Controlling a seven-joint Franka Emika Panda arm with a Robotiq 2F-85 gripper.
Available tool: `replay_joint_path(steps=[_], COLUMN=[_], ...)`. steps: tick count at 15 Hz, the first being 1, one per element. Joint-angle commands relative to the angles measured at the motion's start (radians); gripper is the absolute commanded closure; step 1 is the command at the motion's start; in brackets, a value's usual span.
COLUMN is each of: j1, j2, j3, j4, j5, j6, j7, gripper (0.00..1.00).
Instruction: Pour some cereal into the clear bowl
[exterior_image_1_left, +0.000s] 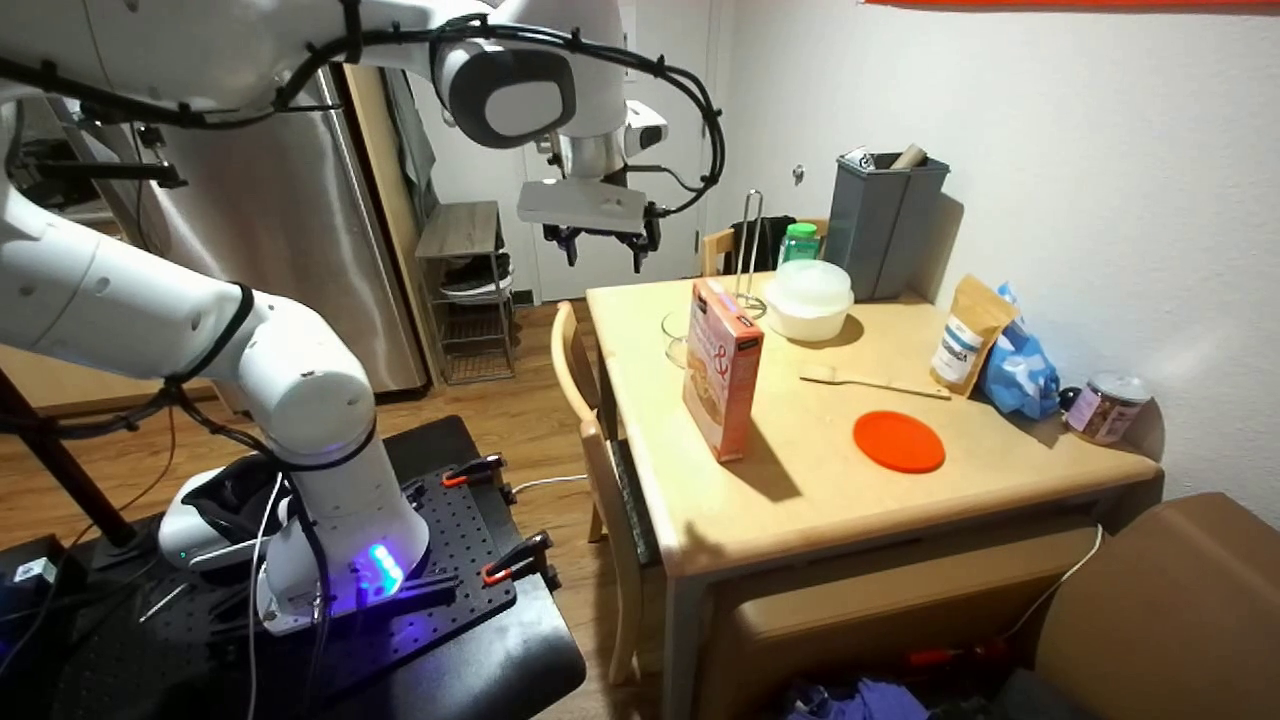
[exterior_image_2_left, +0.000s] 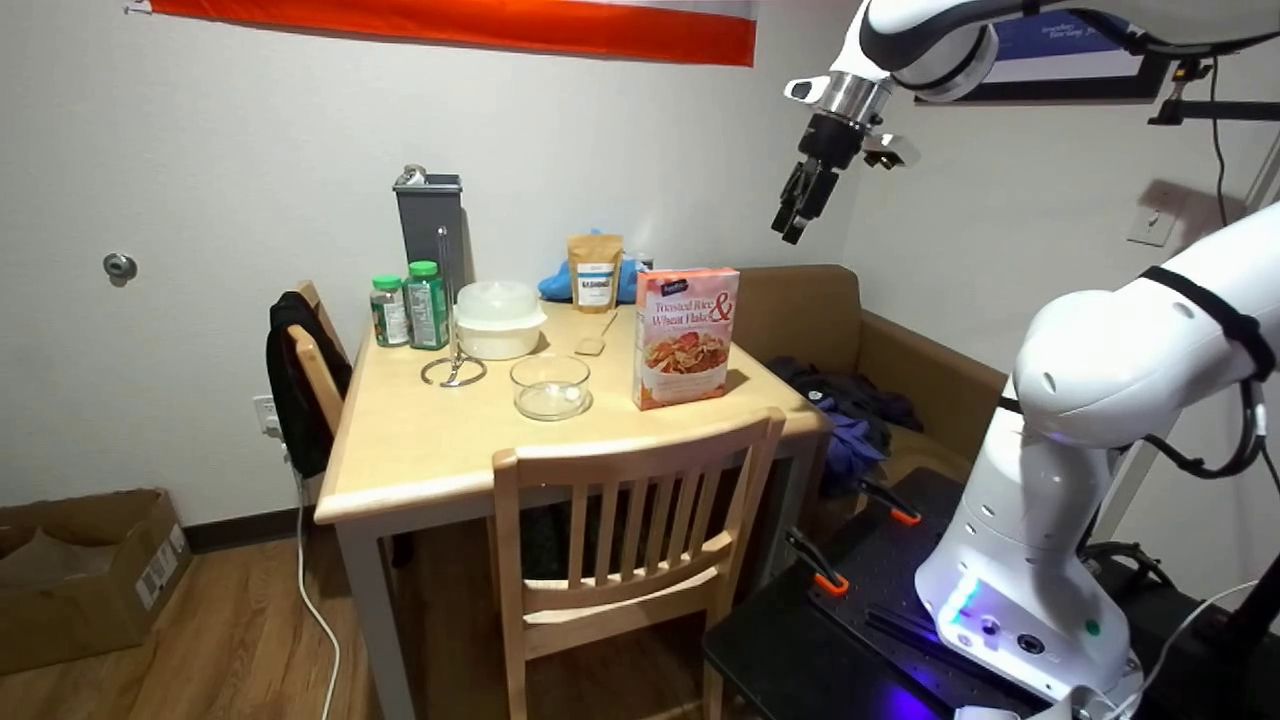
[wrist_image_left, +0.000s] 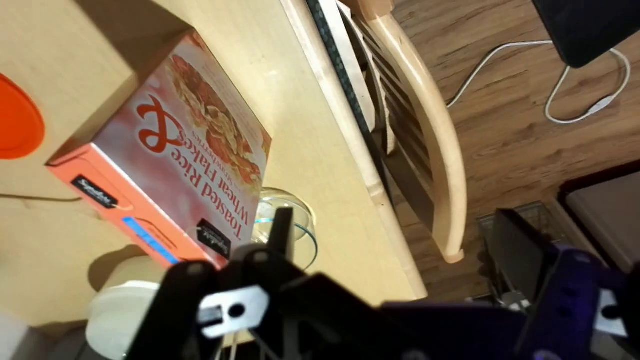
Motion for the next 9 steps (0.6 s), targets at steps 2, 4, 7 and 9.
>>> replay_joint_path(steps=[2, 4, 7, 9], j1=[0.037, 0.023, 0.003, -0.027], j2=[0.064, 0.095, 0.138, 0.145], j3=[-0.098, -0.118, -0.143, -0.123], j4=[0.039, 0.048, 0.059, 0.050], j5=[0.117, 0.185, 0.300, 0.363], j6=[-0.038, -0.024, -0.021, -0.013], j7=[-0.324, -0.417, -0.521, -0.529], gripper=[0.00, 0.00, 0.00, 0.00])
